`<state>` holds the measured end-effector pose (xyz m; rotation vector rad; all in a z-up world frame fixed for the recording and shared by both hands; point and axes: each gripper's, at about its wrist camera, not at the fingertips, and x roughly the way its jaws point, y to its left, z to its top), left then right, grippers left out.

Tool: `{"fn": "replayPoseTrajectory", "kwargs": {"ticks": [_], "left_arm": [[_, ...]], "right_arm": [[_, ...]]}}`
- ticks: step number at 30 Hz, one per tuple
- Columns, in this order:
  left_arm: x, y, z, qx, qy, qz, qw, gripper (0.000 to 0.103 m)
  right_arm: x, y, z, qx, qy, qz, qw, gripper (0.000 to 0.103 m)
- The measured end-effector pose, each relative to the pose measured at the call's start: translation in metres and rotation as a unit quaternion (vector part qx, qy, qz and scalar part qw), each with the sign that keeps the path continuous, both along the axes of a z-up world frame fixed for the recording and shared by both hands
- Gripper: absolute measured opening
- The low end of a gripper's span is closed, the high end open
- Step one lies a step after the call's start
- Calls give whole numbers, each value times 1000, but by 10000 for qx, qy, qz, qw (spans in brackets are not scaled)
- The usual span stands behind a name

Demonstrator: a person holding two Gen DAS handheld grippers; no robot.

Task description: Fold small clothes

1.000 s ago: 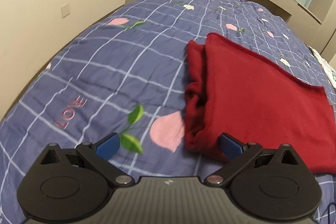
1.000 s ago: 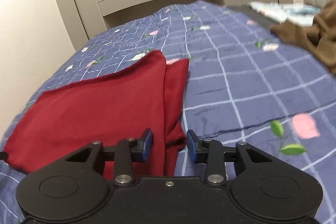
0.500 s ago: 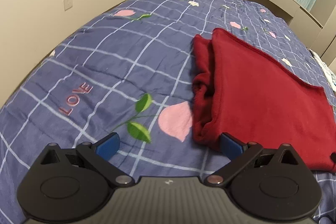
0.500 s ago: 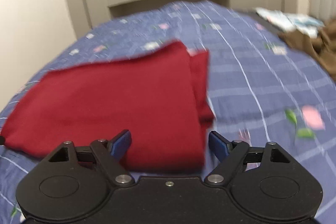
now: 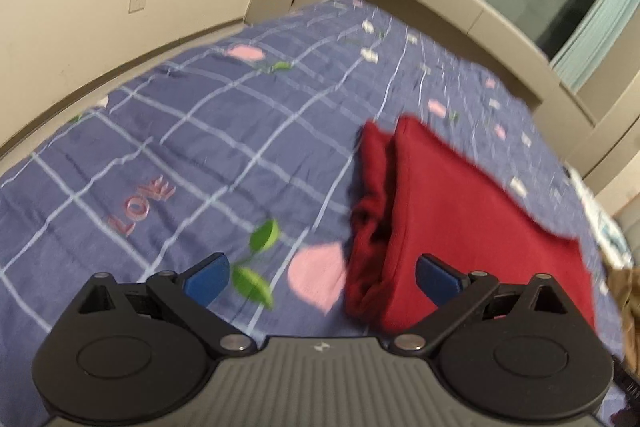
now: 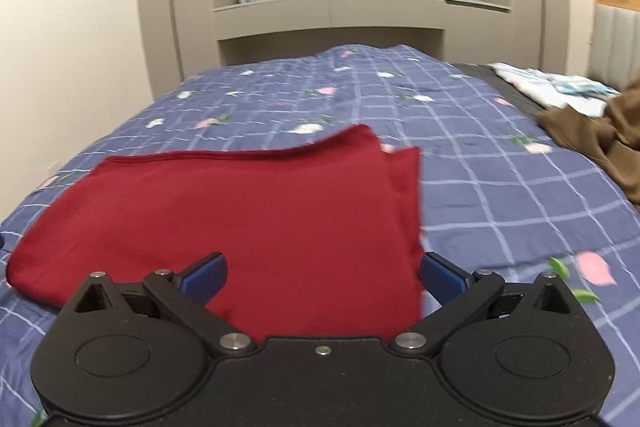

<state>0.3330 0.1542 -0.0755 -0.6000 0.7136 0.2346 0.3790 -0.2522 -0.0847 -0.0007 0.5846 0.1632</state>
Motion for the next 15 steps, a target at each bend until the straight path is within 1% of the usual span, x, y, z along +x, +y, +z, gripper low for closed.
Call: {"fn": "replayPoseTrajectory", "kwargs": {"ticks": [4, 6, 8, 9, 12, 15], "left_arm": [[13, 2, 2, -164, -92, -112, 9998, 99], [21, -3, 1, -131, -80, -220, 9996, 99], [30, -9, -3, -44, 57, -343, 9994, 98], [32, -13, -5, 15, 160, -379, 9992, 95], [41, -18, -15, 260, 568, -398, 9973, 92], [43, -23, -17, 470, 614, -490, 9958, 93]], "right_arm": [[12, 24, -2, -37, 19, 307, 9995, 102], [19, 37, -4, -125, 33, 439, 9990, 102], [26, 48, -11, -331, 129, 485, 9982, 102], [28, 53, -15, -451, 188, 477, 9977, 102], [34, 58, -31, -734, 510, 469, 9949, 102], [30, 59, -37, -801, 449, 479, 9946, 102]]}}
